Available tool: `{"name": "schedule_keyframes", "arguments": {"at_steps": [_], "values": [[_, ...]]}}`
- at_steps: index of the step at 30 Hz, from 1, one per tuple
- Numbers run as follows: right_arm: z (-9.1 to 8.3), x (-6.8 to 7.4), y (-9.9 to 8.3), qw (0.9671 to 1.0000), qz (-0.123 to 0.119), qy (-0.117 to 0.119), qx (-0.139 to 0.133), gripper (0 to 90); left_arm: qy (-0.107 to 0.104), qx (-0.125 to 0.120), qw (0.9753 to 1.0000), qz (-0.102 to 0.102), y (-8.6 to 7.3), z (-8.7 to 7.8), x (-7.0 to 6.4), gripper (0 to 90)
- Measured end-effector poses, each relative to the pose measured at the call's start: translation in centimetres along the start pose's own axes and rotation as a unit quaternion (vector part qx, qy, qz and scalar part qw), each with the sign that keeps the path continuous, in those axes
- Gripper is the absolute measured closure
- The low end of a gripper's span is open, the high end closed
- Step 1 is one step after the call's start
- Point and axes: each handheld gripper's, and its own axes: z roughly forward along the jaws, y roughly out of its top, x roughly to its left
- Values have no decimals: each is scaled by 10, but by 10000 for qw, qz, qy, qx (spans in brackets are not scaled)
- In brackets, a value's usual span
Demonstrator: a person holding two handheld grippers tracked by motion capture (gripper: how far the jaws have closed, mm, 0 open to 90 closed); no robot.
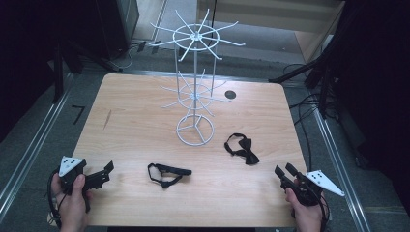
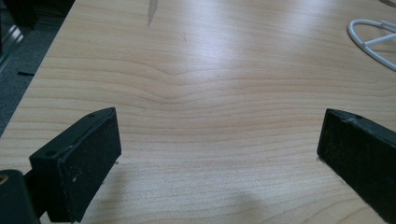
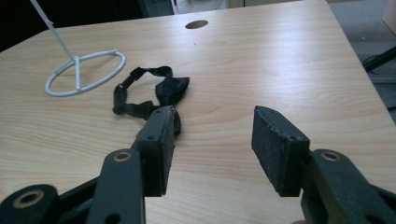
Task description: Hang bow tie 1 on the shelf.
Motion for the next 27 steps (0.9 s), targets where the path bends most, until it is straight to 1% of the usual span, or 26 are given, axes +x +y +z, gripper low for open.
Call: {"name": "schedule_keyframes", "arguments": {"at_steps": [4, 5, 7, 9, 13, 14, 17, 19, 21, 23, 25, 26, 27], "values": [[4, 7, 3, 10000, -73, 18, -1, 502, 7, 0, 10000, -5, 0, 0, 0, 0], [5, 9, 4, 9999, -131, 42, -3, 503, 8, 1, 10000, -4, 0, 0, 0, 0], [5, 14, 5, 9999, -123, 91, 11, 503, 4, 1, 10000, -5, 0, 0, 0, 0], [7, 19, 7, 9997, -206, 130, -14, 503, 4, 7, 10000, -1, 0, 0, 0, 0], [12, 31, 9, 9991, -297, 301, 45, 504, 28, 33, 10000, 3, 0, 0, -1, 0], [13, 34, 10, 9991, -299, 308, 62, 505, 28, 33, 10000, 3, 0, 0, -1, 0], [16, 46, 11, 9983, -428, 387, 87, 507, 26, 37, 10000, -2, 0, 1, -1, 0], [18, 56, 13, 9973, -505, 521, 143, 507, 26, 37, 10000, -3, 0, 1, -1, 0], [21, 64, 14, 9964, -571, 600, 194, 507, 27, 36, 10000, -4, 0, 1, -1, 0], [24, 70, 15, 9954, -560, 731, 256, 501, 27, 35, 10000, -6, 0, 1, -1, 0], [27, 75, 16, 9946, -557, 836, 269, 493, 17, 46, 10000, -2, 0, 0, 0, 0], [29, 78, 16, 9939, -540, 927, 267, 485, 14, 34, 10000, -2, 0, 1, 0, 0], [31, 82, 16, 9931, -573, 994, 238, 467, 13, 33, 10000, -3, 0, 1, 0, 0]]}}
